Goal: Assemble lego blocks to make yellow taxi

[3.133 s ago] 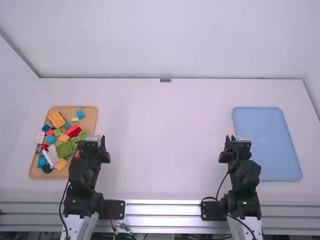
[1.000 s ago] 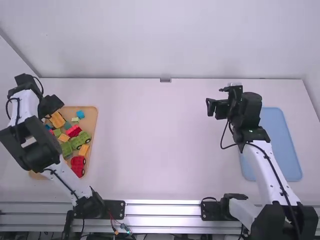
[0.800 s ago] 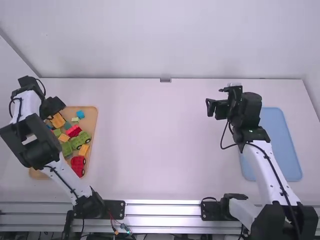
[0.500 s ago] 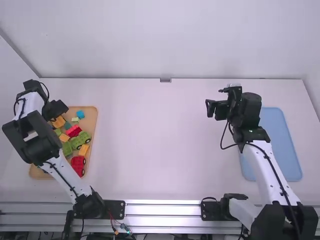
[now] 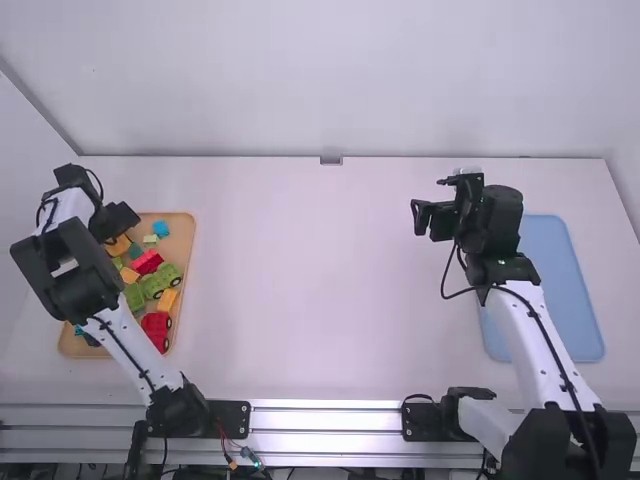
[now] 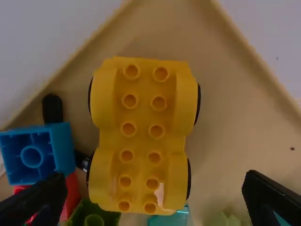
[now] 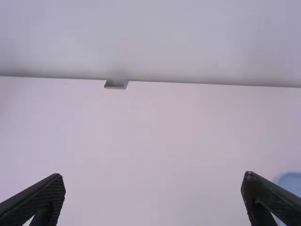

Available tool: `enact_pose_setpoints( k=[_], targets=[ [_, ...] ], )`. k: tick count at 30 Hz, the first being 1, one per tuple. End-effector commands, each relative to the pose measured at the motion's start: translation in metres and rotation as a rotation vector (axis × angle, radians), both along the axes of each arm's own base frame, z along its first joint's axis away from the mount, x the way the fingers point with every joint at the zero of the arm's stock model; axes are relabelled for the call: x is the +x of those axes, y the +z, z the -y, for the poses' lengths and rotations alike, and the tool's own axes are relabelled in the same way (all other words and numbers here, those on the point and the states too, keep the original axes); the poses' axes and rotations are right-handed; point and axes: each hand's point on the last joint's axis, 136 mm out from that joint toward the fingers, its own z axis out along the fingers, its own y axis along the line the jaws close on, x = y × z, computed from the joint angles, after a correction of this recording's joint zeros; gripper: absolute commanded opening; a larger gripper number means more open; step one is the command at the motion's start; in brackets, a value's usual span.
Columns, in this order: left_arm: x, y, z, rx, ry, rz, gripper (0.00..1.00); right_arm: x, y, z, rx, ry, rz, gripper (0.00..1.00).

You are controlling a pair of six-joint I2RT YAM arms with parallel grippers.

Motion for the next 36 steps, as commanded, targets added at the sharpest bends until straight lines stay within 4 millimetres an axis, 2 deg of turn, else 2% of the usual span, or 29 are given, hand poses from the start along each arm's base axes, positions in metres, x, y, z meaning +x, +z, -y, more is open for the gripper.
enact_pose_setpoints(
  k=[1, 8, 13, 19, 25, 28, 29, 30, 36],
  targets=[
    [-0.009, -0.015, 0.005, -0.024, -0.004, -0.033, 0.99, 0.005, 0.015, -0.001, 0.007, 0.004, 0.027, 0.99],
    [-0.009, -0.027, 0.005, -0.015, -0.001, -0.019, 0.98, 0.005, 0.014, -0.001, 0.007, 0.004, 0.025, 0.99],
    [-0.019, -0.032, -0.004, 0.037, 0.054, -0.056, 0.99, 0.005, 0.014, -0.001, 0.007, 0.004, 0.025, 0.99],
    [-0.015, -0.032, -0.005, 0.042, 0.052, -0.035, 0.97, 0.005, 0.014, -0.001, 0.007, 0.004, 0.025, 0.99],
    [-0.018, -0.037, -0.003, 0.036, 0.051, -0.039, 0.87, 0.005, 0.014, -0.001, 0.007, 0.004, 0.024, 0.99],
    [-0.018, -0.042, -0.003, 0.042, 0.051, -0.032, 0.71, 0.005, 0.013, -0.001, 0.007, 0.004, 0.022, 0.99],
    [-0.018, -0.043, -0.003, 0.042, 0.051, -0.031, 0.70, 0.005, 0.013, -0.001, 0.007, 0.004, 0.022, 0.99],
    [-0.018, -0.043, -0.003, 0.042, 0.052, -0.031, 0.63, 0.005, 0.013, -0.001, 0.007, 0.004, 0.022, 0.99],
    [-0.011, -0.035, -0.007, 0.057, 0.039, -0.010, 0.61, 0.005, 0.014, -0.001, 0.007, 0.004, 0.023, 0.99]
  ],
)
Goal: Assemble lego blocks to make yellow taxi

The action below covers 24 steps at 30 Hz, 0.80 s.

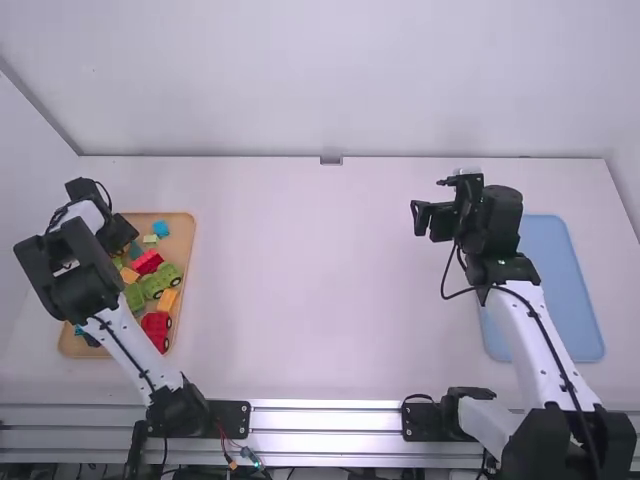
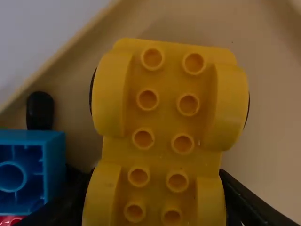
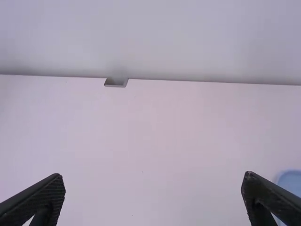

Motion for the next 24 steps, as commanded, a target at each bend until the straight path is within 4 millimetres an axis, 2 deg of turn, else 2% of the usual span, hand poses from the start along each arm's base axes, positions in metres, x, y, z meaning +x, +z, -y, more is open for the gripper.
enact_pose_setpoints(
  k=[1, 4, 6, 8, 10, 12, 14, 16, 17, 19, 20, 22, 24],
  targets=[
    [0.005, 0.005, -0.002, 0.001, -0.034, 0.000, 0.60, 0.006, 0.015, -0.001, 0.007, 0.004, 0.031, 0.99],
    [0.010, 0.024, -0.003, 0.006, -0.058, 0.021, 0.57, 0.006, 0.015, -0.001, 0.007, 0.004, 0.030, 0.99],
    [0.012, 0.046, -0.004, 0.012, -0.059, 0.031, 0.52, 0.006, 0.015, -0.001, 0.007, 0.004, 0.030, 0.99],
    [0.012, 0.059, -0.001, 0.012, -0.064, 0.033, 0.52, 0.006, 0.015, -0.001, 0.007, 0.004, 0.030, 0.99],
    [0.012, 0.077, 0.009, 0.014, -0.080, 0.033, 0.51, 0.006, 0.015, -0.001, 0.007, 0.004, 0.030, 0.99],
    [0.013, 0.087, 0.019, 0.014, -0.133, 0.029, 0.47, 0.006, 0.016, -0.002, 0.008, 0.004, 0.033, 0.99],
    [0.016, 0.100, 0.038, 0.025, -0.207, 0.018, 0.41, 0.007, 0.017, -0.002, 0.008, 0.004, 0.038, 0.99],
    [0.017, 0.103, 0.046, 0.030, -0.234, 0.010, 0.41, 0.007, 0.017, -0.002, 0.008, 0.004, 0.040, 0.99],
    [0.023, 0.109, 0.068, 0.035, -0.312, 0.000, 0.36, 0.007, 0.017, -0.002, 0.008, 0.004, 0.041, 0.99],
    [0.027, 0.113, 0.088, 0.041, -0.370, -0.003, 0.32, 0.007, 0.017, -0.002, 0.008, 0.004, 0.039, 0.99],
    [0.029, 0.114, 0.097, 0.045, -0.401, -0.003, 0.31, 0.007, 0.017, -0.002, 0.008, 0.004, 0.038, 0.99],
    [0.035, 0.116, 0.135, 0.061, -0.508, 0.006, 0.29, 0.006, 0.016, -0.002, 0.008, 0.004, 0.035, 0.99],
    [0.039, 0.116, 0.161, 0.075, -0.599, 0.016, 0.29, 0.006, 0.016, -0.002, 0.008, 0.004, 0.033, 0.99]
  ],
)
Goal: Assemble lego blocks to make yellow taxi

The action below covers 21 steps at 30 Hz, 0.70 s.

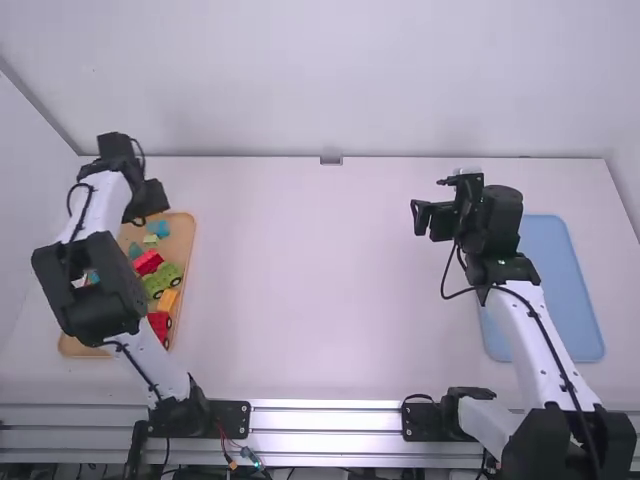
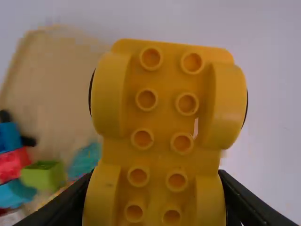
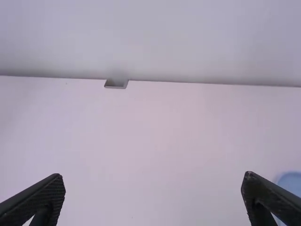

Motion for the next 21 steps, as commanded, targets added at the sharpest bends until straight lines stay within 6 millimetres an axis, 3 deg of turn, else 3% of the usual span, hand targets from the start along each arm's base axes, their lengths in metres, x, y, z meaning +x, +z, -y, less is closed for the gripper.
enact_pose_setpoints(
  k=[1, 2, 6, 8, 9, 10, 12, 18, 21],
  targets=[
    [-0.001, 0.000, 0.051, 0.010, -0.189, -0.003, 0.29, 0.006, 0.015, -0.002, 0.007, 0.005, 0.029, 0.99],
    [0.000, 0.000, 0.064, 0.016, -0.232, 0.009, 0.29, 0.006, 0.015, -0.002, 0.007, 0.005, 0.029, 0.99],
    [-0.007, -0.008, 0.156, 0.069, -0.692, 0.062, 0.34, 0.006, 0.015, -0.002, 0.006, 0.005, 0.030, 0.99],
    [-0.022, -0.015, 0.216, 0.066, -0.984, 0.084, 0.33, 0.006, 0.015, -0.002, 0.006, 0.005, 0.030, 0.99],
    [-0.024, -0.016, 0.224, 0.063, -1.020, 0.086, 0.30, 0.006, 0.015, -0.002, 0.006, 0.005, 0.030, 0.99],
    [-0.038, -0.023, 0.255, 0.048, -1.160, 0.076, 0.29, 0.006, 0.015, -0.002, 0.007, 0.005, 0.029, 0.99],
    [-0.061, -0.033, 0.292, 0.045, -1.342, 0.034, 0.25, 0.006, 0.015, -0.002, 0.007, 0.005, 0.029, 0.99],
    [-0.107, -0.060, 0.354, 0.090, -1.701, -0.077, 0.21, 0.005, 0.014, -0.002, 0.007, 0.005, 0.025, 0.99],
    [-0.118, -0.067, 0.371, 0.103, -1.797, -0.090, 0.20, 0.004, 0.012, -0.001, 0.006, 0.005, 0.014, 0.99]
  ],
)
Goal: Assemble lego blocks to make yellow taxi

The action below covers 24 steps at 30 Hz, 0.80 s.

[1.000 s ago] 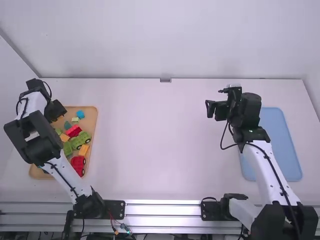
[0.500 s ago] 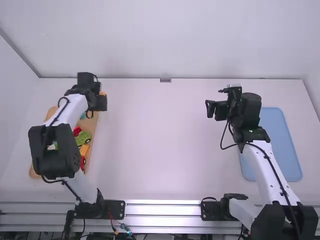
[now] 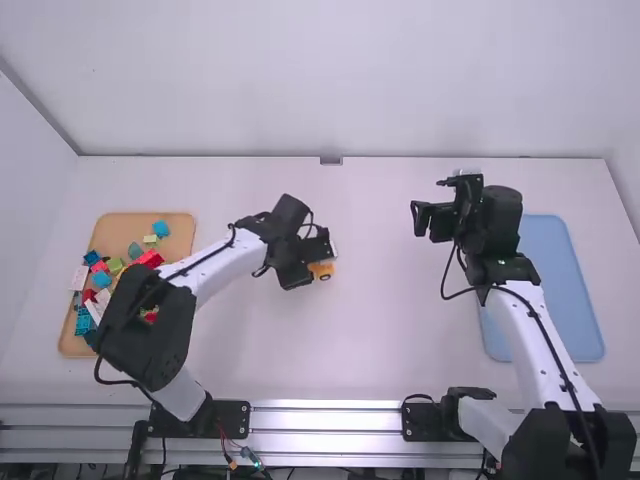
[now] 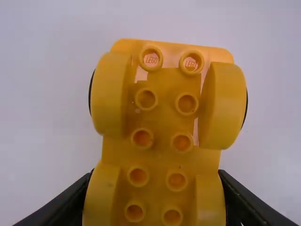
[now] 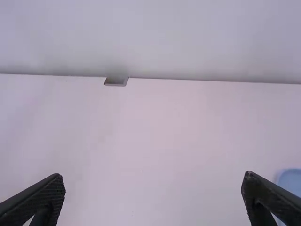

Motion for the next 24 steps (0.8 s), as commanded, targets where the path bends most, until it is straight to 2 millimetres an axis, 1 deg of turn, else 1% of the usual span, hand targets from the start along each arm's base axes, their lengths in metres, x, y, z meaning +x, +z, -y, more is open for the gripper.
enact_pose_setpoints(
  k=[1, 2, 4, 5, 7, 13, 16, 17, 19, 24],
  targets=[
    [-0.010, -0.013, 0.011, 0.034, -0.159, 0.003, 0.21, 0.005, 0.013, -0.001, 0.008, 0.004, 0.021, 0.99],
    [-0.011, -0.017, 0.016, 0.035, -0.184, 0.005, 0.20, 0.004, 0.012, -0.001, 0.008, 0.003, 0.013, 0.99],
    [-0.011, -0.020, 0.018, 0.034, -0.199, 0.005, 0.21, 0.004, 0.011, -0.001, 0.008, 0.003, 0.010, 0.99],
    [-0.013, -0.024, 0.023, 0.021, -0.235, -0.003, 0.26, 0.003, 0.009, -0.001, 0.008, 0.003, 0.002, 0.99],
    [-0.018, -0.029, 0.026, 0.010, -0.274, -0.021, 0.31, 0.002, 0.009, -0.001, 0.008, 0.003, 0.000, 0.99],
    [-0.012, -0.049, 0.029, 0.008, -0.236, -0.041, 0.27, 0.002, 0.009, -0.001, 0.008, 0.003, 0.001, 0.99],
    [-0.011, -0.053, 0.030, 0.003, -0.216, -0.048, 0.28, 0.002, 0.009, -0.001, 0.007, 0.003, 0.001, 0.99],
    [-0.009, -0.056, 0.030, 0.000, -0.194, -0.050, 0.32, 0.002, 0.009, -0.001, 0.008, 0.003, 0.001, 0.99],
    [-0.010, -0.059, 0.030, 0.000, -0.194, -0.052, 0.35, 0.002, 0.009, -0.001, 0.008, 0.003, 0.001, 0.99],
    [-0.011, -0.066, 0.029, -0.006, -0.194, -0.037, 0.51, 0.002, 0.009, -0.001, 0.007, 0.003, 0.001, 0.99]
  ],
)
